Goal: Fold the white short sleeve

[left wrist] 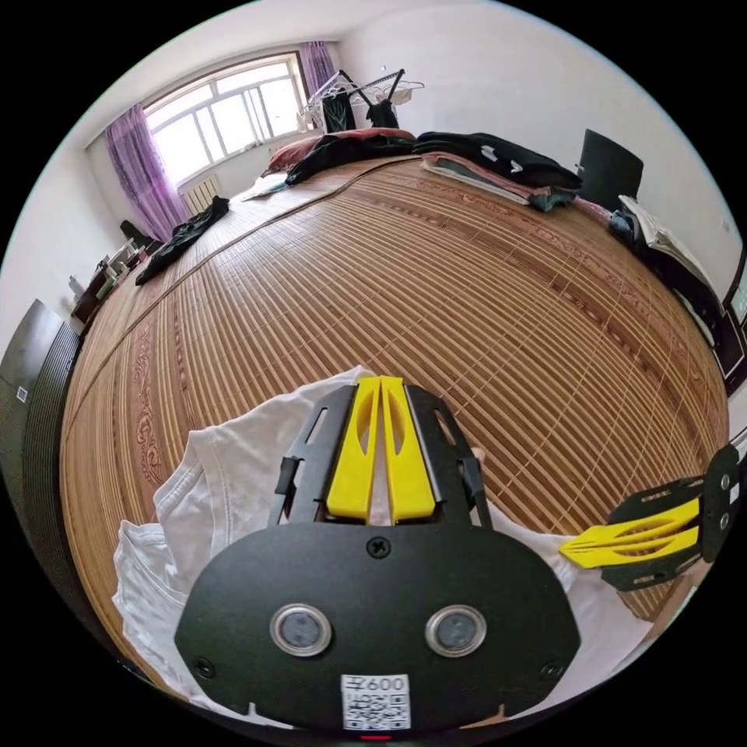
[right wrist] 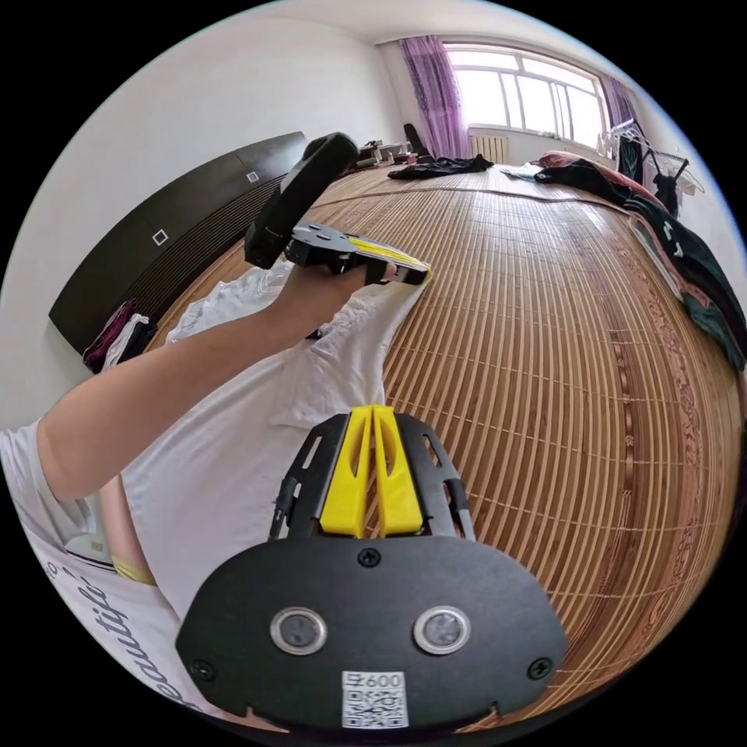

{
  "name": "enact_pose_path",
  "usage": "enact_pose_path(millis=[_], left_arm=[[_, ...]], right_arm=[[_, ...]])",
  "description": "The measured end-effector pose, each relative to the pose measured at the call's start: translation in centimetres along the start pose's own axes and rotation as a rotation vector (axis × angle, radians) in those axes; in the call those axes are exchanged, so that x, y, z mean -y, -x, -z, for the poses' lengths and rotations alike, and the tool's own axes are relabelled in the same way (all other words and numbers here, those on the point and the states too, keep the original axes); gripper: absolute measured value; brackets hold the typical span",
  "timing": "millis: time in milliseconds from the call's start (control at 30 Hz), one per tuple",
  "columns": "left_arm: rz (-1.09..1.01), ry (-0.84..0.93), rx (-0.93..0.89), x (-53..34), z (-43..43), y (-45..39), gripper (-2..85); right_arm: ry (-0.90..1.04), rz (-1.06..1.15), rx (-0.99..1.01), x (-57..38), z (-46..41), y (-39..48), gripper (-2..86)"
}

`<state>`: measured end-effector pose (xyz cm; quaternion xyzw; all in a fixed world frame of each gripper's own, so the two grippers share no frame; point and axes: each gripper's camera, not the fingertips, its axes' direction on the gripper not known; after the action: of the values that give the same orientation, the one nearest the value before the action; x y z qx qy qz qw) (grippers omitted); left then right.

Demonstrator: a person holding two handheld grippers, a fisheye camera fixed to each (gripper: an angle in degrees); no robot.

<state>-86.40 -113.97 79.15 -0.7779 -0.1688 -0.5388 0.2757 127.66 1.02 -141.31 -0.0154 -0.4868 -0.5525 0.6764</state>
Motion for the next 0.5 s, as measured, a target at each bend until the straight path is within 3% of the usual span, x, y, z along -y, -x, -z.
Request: enact_pose_path(millis=[133, 300, 400, 500], left_arm=[[0.037, -0.001, -0.069, 0.1, 0.4, 1.1, 0.6], [0.007, -0.003, -0.015, 0.4, 1.4, 0.0, 0.6], [0.016, -0.005, -0.036, 0.7, 2.0, 0.6, 0.5], [0.054, -0.009, -0.11, 1.0, 2.7, 2.5, 0.5]], right_arm=[[-0.036, -0.105, 0.079, 0.0, 1.6, -2.0, -0.9], [-0.152, -0.065, 0.11, 0.4, 4.0, -0.8, -0.9], [0.014, -0.009, 0.01, 1.7, 1.5, 0.8, -0.8], [0.017, -0.008, 0.023, 1.9, 1.5, 0.7, -0.8]])
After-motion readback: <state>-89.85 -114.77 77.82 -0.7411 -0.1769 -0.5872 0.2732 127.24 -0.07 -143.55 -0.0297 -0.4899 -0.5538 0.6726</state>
